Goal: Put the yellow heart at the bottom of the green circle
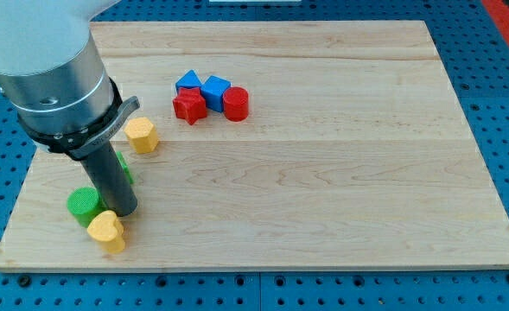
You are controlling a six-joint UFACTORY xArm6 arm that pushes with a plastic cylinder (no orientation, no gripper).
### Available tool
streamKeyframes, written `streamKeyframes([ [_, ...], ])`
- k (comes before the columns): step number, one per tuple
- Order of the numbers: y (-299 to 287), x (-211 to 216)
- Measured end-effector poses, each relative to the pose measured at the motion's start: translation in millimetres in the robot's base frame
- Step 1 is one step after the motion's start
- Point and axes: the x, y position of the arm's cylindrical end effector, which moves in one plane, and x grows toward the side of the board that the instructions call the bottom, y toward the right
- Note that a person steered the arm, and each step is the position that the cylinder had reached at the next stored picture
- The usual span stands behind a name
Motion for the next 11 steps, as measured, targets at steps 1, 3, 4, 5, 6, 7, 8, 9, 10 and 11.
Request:
streamKeyframes([
  [1, 13.4, 0.0],
  [3, 24.9, 19.7],
  [4, 27.0, 30.6],
  [5, 10.4, 31.1],
  [6, -6.9, 31.1],
  [7, -19.4, 31.1],
  [8, -21.3, 31.1],
  [9, -21.3, 31.1],
  [10, -14.8, 16.3],
  [11, -14.8, -2.0],
])
